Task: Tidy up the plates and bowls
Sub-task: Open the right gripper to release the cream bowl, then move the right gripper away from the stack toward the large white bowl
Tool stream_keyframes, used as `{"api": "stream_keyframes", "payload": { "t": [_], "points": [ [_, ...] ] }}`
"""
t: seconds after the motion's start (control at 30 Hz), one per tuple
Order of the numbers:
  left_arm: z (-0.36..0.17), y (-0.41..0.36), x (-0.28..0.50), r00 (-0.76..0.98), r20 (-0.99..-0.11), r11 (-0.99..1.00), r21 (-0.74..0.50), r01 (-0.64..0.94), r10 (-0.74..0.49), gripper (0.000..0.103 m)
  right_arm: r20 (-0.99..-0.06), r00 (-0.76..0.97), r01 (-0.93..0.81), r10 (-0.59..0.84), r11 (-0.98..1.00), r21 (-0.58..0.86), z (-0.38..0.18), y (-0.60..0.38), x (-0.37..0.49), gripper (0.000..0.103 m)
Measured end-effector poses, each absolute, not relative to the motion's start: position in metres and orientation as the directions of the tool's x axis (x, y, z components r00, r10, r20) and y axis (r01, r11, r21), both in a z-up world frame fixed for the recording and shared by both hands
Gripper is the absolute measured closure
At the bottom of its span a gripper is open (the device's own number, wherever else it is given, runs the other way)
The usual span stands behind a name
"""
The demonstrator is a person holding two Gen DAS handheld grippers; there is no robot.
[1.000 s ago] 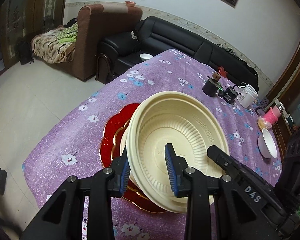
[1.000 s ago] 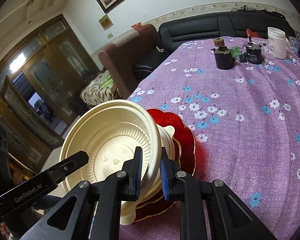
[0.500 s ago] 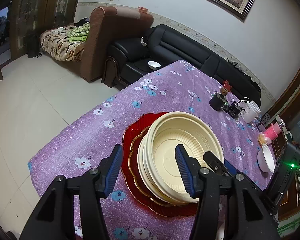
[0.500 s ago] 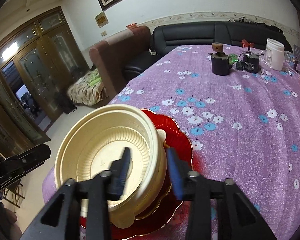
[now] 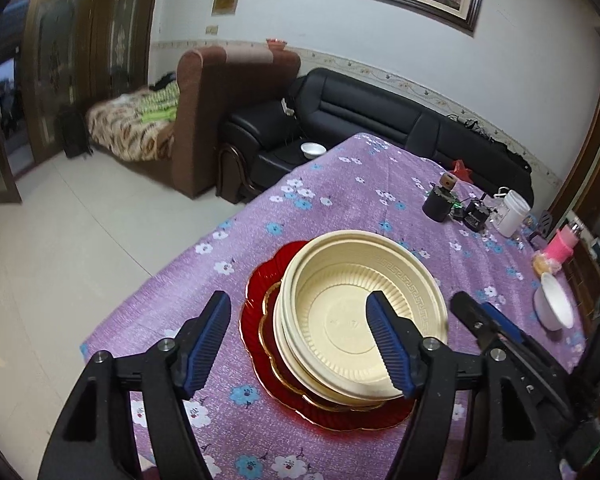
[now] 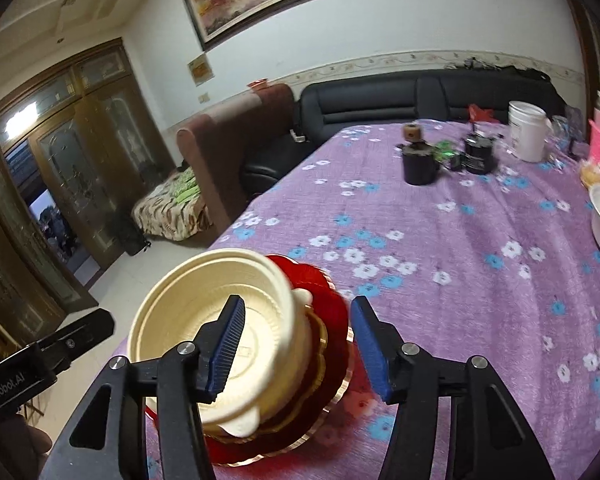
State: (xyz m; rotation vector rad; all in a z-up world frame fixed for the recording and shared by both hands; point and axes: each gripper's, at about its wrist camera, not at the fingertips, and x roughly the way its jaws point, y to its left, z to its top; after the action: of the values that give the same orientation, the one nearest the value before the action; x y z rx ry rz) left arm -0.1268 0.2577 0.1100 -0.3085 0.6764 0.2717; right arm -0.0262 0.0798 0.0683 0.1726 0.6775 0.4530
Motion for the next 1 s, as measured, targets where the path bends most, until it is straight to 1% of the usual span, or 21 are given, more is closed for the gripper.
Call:
{"api": "stream_keyframes", "payload": {
  "t": [0.23, 0.5, 1.0],
  "points": [
    [0.108, 0.249, -0.128, 0.736, -0.655, 0.930, -0.140, -0.340, 0.171, 0.031, -0.581, 0.677, -0.293, 0.453, 0.889, 0.352, 0.059, 0.059, -0.026, 0.043],
    [0.105, 0.234, -0.124, 0.721, -0.667, 0.941, -0.086, -0.328, 0.191, 0.031, -0.587, 0.659, -0.285, 0.470, 0.879, 0.383, 0.052, 0.053, -0.027, 0.043],
    [0.102, 0.182, -0.108, 0.712, -0.681, 0.970, -0.010, -0.242, 0.170, 0.031, -0.577, 0.681, -0.198, 0.451, 0.872, 0.448, 0.046, -0.001, -0.026, 0.043]
  ]
}}
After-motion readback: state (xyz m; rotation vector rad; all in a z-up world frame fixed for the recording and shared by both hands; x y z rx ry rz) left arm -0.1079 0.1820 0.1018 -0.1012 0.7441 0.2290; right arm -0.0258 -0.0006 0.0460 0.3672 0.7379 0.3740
